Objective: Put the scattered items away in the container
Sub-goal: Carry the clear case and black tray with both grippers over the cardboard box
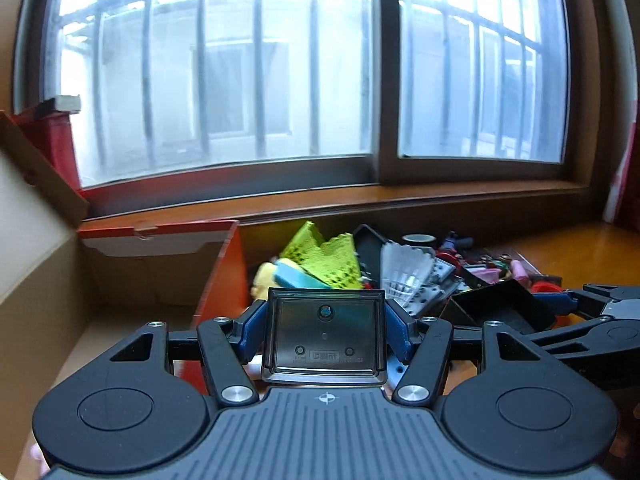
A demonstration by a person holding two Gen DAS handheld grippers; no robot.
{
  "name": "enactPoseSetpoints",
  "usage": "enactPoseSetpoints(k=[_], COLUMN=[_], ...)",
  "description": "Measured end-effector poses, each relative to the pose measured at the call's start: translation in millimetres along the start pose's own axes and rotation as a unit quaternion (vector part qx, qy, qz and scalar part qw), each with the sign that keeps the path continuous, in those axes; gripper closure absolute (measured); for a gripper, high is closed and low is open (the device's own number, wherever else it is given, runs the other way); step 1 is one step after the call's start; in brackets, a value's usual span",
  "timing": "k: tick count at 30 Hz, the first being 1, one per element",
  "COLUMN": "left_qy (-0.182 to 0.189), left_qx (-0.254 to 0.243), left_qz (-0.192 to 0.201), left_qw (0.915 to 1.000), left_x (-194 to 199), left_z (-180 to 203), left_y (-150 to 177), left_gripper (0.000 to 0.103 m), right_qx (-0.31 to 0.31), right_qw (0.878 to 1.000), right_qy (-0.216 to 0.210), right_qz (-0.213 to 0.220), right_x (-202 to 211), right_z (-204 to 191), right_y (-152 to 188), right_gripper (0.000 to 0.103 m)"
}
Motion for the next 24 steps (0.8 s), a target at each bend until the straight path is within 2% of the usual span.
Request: enactPoseSetpoints(k=[12,24], left_qy=[-0.047,-0.104], left_qx=[0.021,0.038], left_qz=[0.016,0.014], left_qw=[0.9985,0.9937], left_x=[27.7,42.9], left_z=[-59.3,-136.9], left_y=[-4.1,10.4], left_gripper=[0.042,0.042], right_qx=[0.007,0.032], right_qw=[0.998,0.994], right_qy=[-0.055,-0.106], right_qz=[0.007,0.023], right_x=[-23.0,-50.0], right_z=[-60.1,-141.1], right_y=[-12.1,-19.6], right_gripper=[0.009,0.009])
Point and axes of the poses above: each gripper's, at about its wrist camera, not at the fingertips, and x roughly against the way its jaws point, z to its right, y to its underside, the point moved 8 cm from there along -x, roughly the way its jaws point, and after that the axes turned 11 degrees about -y, right-handed, at the moved point
